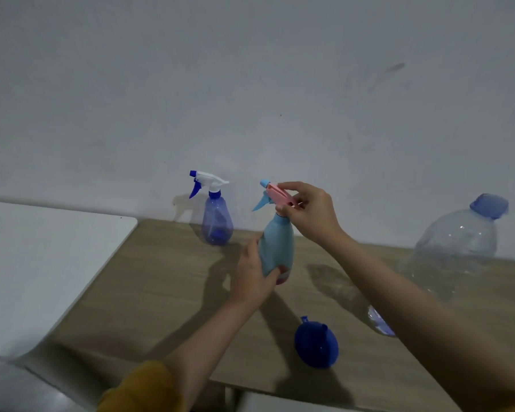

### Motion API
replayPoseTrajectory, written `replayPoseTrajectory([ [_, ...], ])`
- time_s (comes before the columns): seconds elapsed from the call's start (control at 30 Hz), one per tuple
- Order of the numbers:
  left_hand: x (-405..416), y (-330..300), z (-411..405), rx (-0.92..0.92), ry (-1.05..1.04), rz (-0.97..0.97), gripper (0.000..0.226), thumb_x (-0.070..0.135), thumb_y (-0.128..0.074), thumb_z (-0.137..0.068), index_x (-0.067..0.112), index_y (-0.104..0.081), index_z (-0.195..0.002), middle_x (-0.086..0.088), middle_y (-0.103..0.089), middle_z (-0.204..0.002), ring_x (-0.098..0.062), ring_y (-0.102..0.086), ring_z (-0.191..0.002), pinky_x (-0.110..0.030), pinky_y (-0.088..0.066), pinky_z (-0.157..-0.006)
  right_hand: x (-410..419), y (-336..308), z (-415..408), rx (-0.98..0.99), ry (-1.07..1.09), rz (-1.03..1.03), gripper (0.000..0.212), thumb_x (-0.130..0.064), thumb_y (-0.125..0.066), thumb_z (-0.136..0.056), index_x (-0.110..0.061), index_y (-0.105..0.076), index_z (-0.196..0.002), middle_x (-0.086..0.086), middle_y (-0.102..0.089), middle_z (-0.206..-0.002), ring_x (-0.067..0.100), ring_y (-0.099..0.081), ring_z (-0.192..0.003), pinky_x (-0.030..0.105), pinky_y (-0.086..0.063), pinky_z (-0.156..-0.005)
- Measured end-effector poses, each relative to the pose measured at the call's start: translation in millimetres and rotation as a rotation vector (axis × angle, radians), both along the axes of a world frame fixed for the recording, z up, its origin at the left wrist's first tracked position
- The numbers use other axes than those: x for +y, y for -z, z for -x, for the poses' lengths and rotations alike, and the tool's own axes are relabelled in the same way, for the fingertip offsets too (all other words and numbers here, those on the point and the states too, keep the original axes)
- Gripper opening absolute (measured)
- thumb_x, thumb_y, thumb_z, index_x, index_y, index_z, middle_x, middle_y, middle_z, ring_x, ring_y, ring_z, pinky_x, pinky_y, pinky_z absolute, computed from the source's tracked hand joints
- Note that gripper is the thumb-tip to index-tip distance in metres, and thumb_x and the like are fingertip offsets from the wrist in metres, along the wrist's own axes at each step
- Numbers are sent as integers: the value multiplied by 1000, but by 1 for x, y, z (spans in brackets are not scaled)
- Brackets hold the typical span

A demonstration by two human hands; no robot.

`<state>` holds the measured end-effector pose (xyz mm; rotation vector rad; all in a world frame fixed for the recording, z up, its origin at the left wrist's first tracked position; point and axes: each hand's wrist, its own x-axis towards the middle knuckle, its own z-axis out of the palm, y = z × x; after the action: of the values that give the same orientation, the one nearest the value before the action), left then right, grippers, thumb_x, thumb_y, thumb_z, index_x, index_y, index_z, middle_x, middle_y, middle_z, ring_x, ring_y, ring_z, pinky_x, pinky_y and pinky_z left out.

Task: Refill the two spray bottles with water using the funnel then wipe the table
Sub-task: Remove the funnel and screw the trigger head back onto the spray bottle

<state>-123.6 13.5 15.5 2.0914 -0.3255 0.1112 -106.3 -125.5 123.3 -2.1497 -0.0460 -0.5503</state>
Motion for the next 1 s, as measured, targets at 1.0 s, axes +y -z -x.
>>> replayPoseTrajectory([
  [1.0,-34,50,-123,-103,-152,-76,47,18,-69,-79,8,-51,-122,-10,-56,-124,-24,-55,-114,-34,-48,-92,-25,57,-125,-386,57,639,27,-17,-72,-76,-4,-64,-98,14,-62,-93,29,-59,-81,33,-48,-64],
])
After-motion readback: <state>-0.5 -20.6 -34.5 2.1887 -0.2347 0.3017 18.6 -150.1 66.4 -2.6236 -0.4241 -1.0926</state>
